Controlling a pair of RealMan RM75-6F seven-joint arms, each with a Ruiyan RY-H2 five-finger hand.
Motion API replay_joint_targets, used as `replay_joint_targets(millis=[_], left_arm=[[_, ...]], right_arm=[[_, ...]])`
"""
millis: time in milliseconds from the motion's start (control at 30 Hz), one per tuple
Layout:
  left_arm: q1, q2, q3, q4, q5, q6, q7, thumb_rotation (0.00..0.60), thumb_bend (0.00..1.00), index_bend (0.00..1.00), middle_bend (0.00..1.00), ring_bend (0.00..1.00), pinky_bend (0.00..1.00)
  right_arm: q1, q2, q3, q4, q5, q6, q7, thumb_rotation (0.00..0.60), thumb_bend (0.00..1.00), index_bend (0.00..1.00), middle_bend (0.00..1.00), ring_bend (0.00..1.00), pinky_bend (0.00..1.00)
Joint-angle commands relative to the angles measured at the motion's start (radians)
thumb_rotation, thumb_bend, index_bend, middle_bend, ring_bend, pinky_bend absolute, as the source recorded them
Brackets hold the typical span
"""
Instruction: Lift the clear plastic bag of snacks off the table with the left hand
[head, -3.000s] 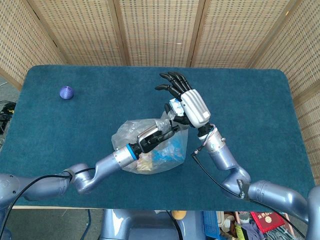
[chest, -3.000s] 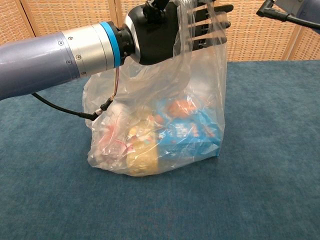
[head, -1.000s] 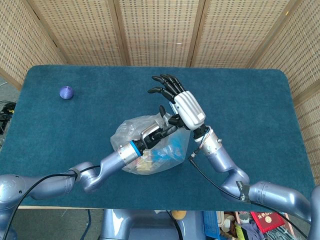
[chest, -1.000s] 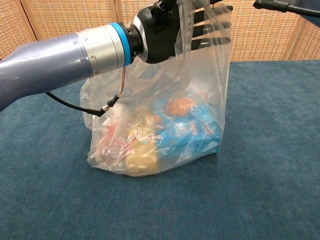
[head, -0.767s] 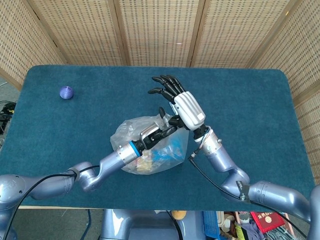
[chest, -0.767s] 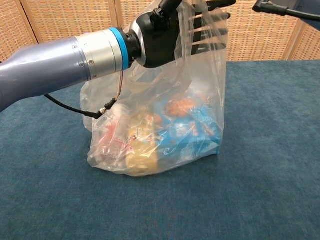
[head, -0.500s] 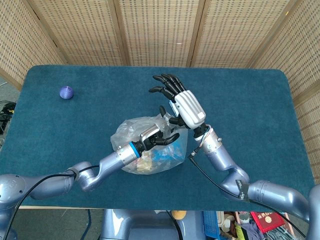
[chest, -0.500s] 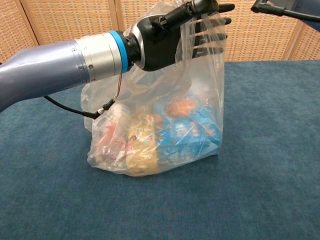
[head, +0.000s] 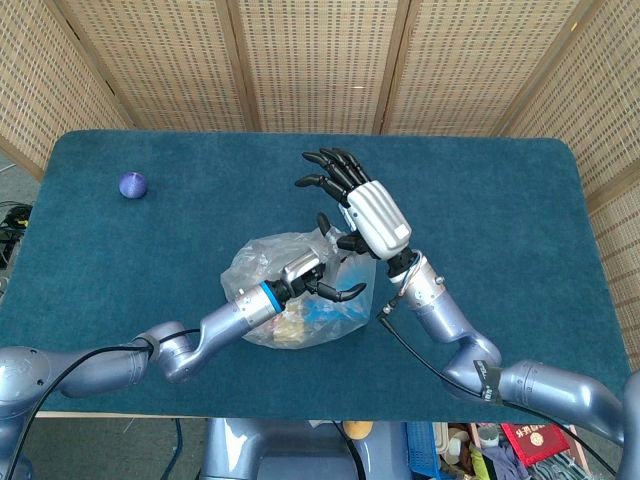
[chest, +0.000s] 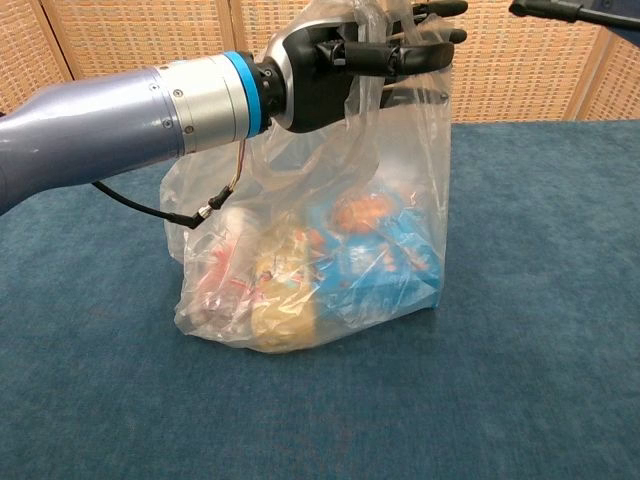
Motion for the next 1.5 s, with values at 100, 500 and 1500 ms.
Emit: replay_joint_targets(millis=[100,500,1500], left_arm=[[-0.005,0.005,-0.02,-0.016,-0.022,-0.006,0.083,0.6,0.44,0.0,0.0,0.01,0.04],[-0.002,0.015,-0.04,-0.053,-0.061,-0.026,0.177,0.6,0.45,0.0,0.0,0.01,0.04],[0.013,0.009,-0.076,-0.055,-0.089,-0.039,0.237,0.6,0.45,0.0,0.0,0.02,0.04]], right_arm=[[0.0,0.019,-0.004,-0.028,-0.001,-0.012,-0.017,0.6,0.65,0.26,0.12,0.0,0.0],[0.006,0.044,0.004,-0.068,0.017,-0.033,-0.045,0.6,0.64,0.26,0.12,0.0,0.0],[-0.041,0.203,-0.001,-0.191,0.003,-0.033,-0.109,0.6,0.0,0.02,0.09,0.0,0.0]])
